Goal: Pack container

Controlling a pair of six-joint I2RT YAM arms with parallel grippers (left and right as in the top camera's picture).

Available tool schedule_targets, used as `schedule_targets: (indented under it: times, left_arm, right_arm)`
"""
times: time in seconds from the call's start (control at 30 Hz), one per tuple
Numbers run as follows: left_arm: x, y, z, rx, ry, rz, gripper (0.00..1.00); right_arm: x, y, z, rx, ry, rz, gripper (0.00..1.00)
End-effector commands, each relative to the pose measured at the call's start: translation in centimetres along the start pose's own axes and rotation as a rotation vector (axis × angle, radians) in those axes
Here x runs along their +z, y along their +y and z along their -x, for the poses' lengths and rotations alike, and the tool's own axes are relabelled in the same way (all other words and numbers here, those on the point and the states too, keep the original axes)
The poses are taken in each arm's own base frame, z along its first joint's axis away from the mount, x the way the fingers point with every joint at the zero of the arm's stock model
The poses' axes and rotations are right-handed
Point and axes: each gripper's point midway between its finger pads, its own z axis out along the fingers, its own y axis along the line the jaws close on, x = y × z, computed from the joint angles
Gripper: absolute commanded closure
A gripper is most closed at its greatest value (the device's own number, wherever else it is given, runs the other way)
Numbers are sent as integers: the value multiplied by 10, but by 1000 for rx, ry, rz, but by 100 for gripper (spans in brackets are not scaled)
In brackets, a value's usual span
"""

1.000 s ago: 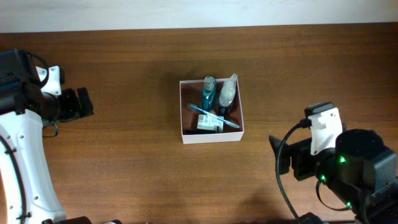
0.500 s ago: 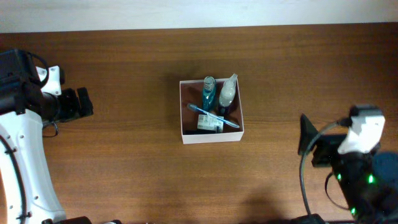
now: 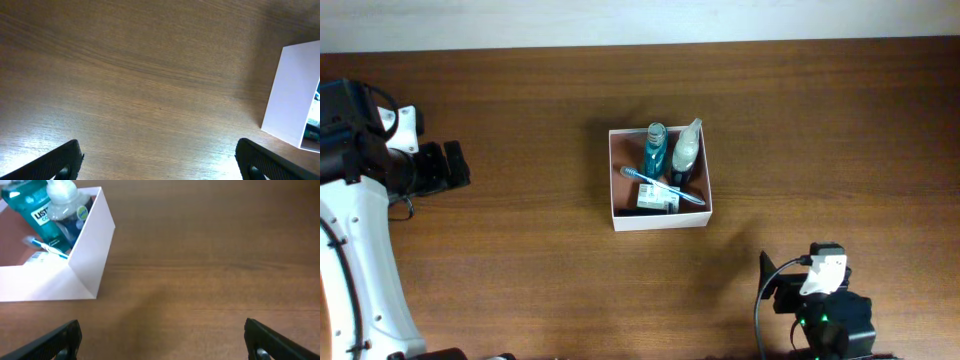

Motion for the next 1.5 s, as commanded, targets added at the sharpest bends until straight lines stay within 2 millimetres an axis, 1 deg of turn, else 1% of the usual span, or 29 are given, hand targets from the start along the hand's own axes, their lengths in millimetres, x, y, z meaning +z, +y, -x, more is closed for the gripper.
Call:
schedule_targets:
  times: [0.0,0.17,0.87,0.93,1.03,1.13,1.2,1.23,1.27,1.3,1.37,1.43,1.47]
  left_arm:
    - [-6,-1,3,-11,-24,-8,0]
    - [-6,-1,3,-12,-24,-8,0]
    - [-6,-1,3,-11,-24,-8,0]
    - [-4,0,2,-12,-17,-4,0]
    - [-16,-2,1,-6,-52,-4,0]
    - [-41,-8,-4,15,-123,3,0]
    - [-74,-14,-14,79,-216,48,0]
    - [-82,-18,-17,92,-242,43,0]
    - [-92,-25,-25,114,-274,34,0]
    - [-96,-29,-33,129,-288,26,0]
    - [-97,-33,-48,157,-326,28,0]
    - [-93,-38,-47,174,-404,9,0]
    - [-89,-47,-44,196,-477,-29,0]
  right_arm:
    - [5,-1,-7,20,5,-3,1]
    - [18,-4,-35,18,74,-11,1]
    - [18,-3,-34,17,74,-7,1]
    - [18,-3,-34,18,74,-7,1]
    - [18,-3,-34,17,74,-7,1]
    - [18,-3,-34,18,74,-7,1]
    - [18,-3,-34,18,74,-7,1]
    - [18,-3,-34,18,74,-7,1]
    - [18,-3,-34,18,74,-7,1]
    - [18,-3,-34,18,74,-7,1]
    - [18,-3,-34,17,74,-7,1]
    - [18,-3,-34,17,74,-7,1]
    - [18,-3,-34,17,74,-7,1]
